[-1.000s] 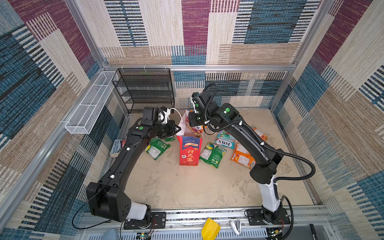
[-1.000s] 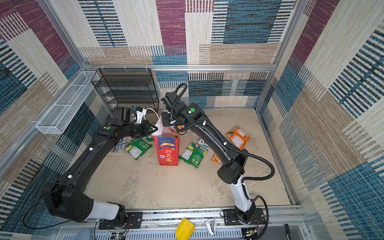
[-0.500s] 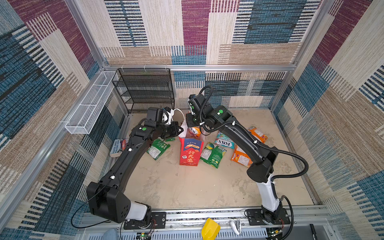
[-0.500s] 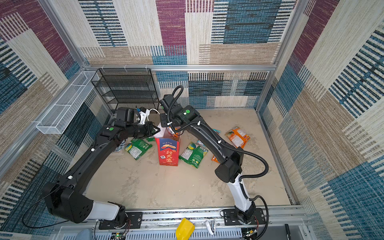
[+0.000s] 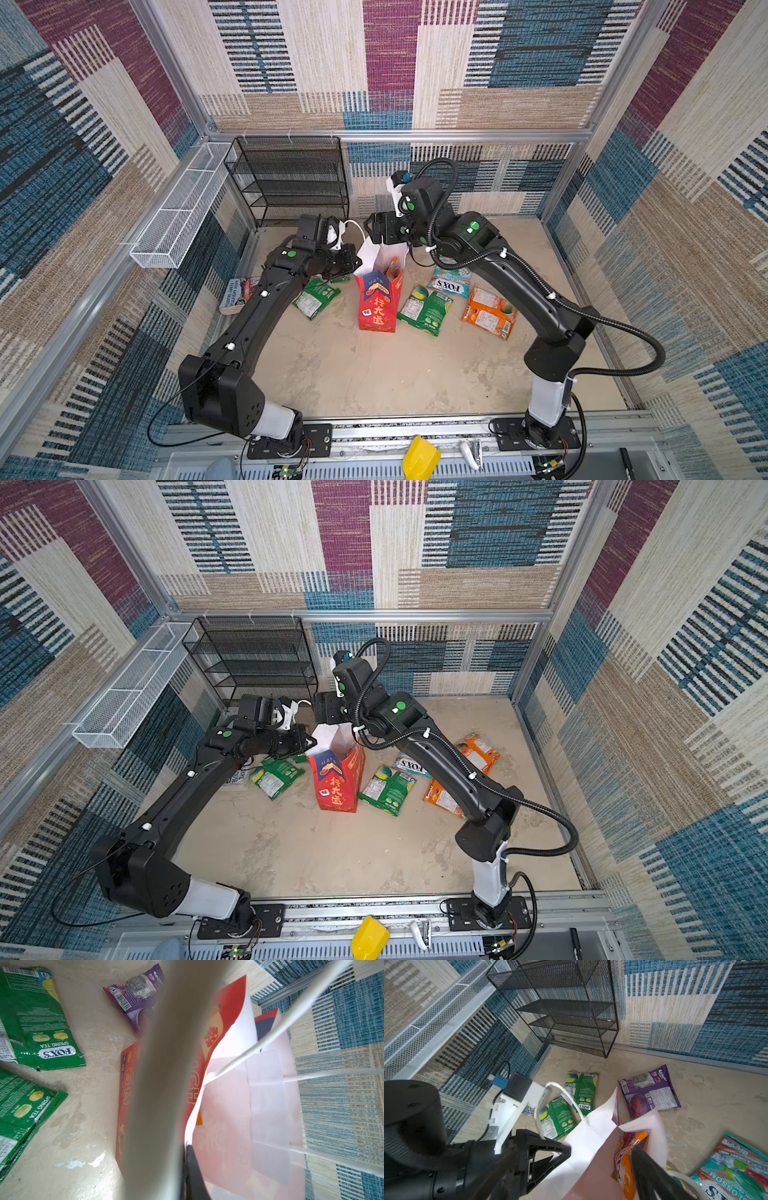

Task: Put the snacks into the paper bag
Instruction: 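Withdraw the right gripper from the bag toward the orange snack bags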

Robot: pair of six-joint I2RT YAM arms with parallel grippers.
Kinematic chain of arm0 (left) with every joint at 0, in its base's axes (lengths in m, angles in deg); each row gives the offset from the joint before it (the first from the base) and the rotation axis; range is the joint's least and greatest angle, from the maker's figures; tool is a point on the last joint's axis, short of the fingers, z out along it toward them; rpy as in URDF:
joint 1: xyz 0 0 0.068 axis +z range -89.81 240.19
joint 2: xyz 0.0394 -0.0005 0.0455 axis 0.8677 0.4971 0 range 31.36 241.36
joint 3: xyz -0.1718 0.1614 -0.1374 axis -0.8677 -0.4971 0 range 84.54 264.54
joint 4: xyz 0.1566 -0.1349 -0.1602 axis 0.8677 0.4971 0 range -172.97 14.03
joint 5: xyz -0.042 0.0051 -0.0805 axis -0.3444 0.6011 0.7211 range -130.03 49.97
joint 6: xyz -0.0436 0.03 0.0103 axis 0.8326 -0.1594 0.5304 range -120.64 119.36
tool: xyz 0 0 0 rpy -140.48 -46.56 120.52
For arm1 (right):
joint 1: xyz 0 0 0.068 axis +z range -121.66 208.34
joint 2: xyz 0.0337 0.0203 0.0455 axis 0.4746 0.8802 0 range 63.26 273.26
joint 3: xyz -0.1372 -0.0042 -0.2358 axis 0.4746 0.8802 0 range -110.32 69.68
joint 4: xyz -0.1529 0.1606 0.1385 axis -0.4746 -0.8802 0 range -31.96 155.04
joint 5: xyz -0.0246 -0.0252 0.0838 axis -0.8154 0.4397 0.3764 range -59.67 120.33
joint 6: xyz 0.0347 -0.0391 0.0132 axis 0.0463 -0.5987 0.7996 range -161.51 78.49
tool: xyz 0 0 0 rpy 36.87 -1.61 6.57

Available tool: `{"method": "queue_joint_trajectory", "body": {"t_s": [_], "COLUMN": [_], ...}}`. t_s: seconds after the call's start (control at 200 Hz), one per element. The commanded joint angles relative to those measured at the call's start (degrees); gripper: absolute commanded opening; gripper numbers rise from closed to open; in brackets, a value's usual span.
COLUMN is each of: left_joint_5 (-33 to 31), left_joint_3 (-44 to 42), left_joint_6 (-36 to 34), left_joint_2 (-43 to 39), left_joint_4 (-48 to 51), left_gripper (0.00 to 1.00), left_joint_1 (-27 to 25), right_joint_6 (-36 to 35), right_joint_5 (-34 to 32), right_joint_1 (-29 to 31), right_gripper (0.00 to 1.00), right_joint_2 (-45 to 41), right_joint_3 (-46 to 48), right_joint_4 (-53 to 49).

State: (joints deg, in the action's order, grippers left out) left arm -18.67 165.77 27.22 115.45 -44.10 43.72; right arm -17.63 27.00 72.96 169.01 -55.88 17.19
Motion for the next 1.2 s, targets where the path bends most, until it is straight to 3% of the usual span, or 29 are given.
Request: {"method": "queue_joint_trajectory", "body": {"t_s": [0.0, 0.03, 0.105, 0.21, 0.416, 0.506, 0.566, 0.666, 0.751, 0.967, 1.192], "left_joint_5": [-1.3, -1.03, -0.57, -0.55, 0.83, 0.06, -0.39, 0.06, -1.28, -7.64, -7.62], "left_joint_3": [0.55, 0.67, 0.77, 1.04, 0.95, 0.86, 0.8, 0.93, 1.44, 3.61, 4.55], "left_joint_6": [-1.54, -1.57, -1.65, -2.23, -4.8, -5.86, -6.54, -7.43, -7.89, -8.08, -7.21], "left_joint_2": [-0.08, -0.26, -0.64, -1.66, -4.15, -5.41, -6.32, -7.57, -8.36, -9.79, -6.32], "left_joint_4": [2.86, 2.88, 2.92, 2.86, 2.88, 2.88, 2.88, 2.83, 3.9, 7.19, 11.98], "left_gripper": [0.0, 0.0, 0.0, 0.04, 0.58, 0.74, 0.84, 0.97, 0.98, 0.98, 0.97], "left_joint_1": [0.05, 0.03, 0.04, 0.04, 0.05, 0.04, 0.04, 0.03, -0.01, -1.59, -3.46], "right_joint_6": [3.81, 4.2, 4.69, 5.41, 6.9, 7.45, 9.76, 8.94, 7.97, 7.58, 11.98], "right_joint_5": [7.45, 10.3, 12.79, 10.9, 6.16, 5.3, 2.28, 3.78, 5.4, 2.37, 4.99], "right_joint_1": [-2.92, -3.37, -3.4, -4.19, -6.73, -6.99, -7.27, -7.53, -7.53, -7.53, -7.49], "right_gripper": [0.93, 1.0, 1.0, 1.0, 1.0, 1.0, 1.0, 1.0, 1.0, 1.0, 1.0], "right_joint_2": [-4.96, -7.16, -13.65, -20.52, -34.82, -41.24, -42.77, -43.0, -43.92, -51.02, -63.03], "right_joint_3": [3.85, 5.89, 11.89, 20.35, 38.43, 45.14, 45.17, 44.65, 46.55, 55.9, 74.9], "right_joint_4": [6.43, 8.38, 14.26, 17.63, 23.36, 25.63, 21.56, 17.18, 16.83, 17.15, 22.01]}}
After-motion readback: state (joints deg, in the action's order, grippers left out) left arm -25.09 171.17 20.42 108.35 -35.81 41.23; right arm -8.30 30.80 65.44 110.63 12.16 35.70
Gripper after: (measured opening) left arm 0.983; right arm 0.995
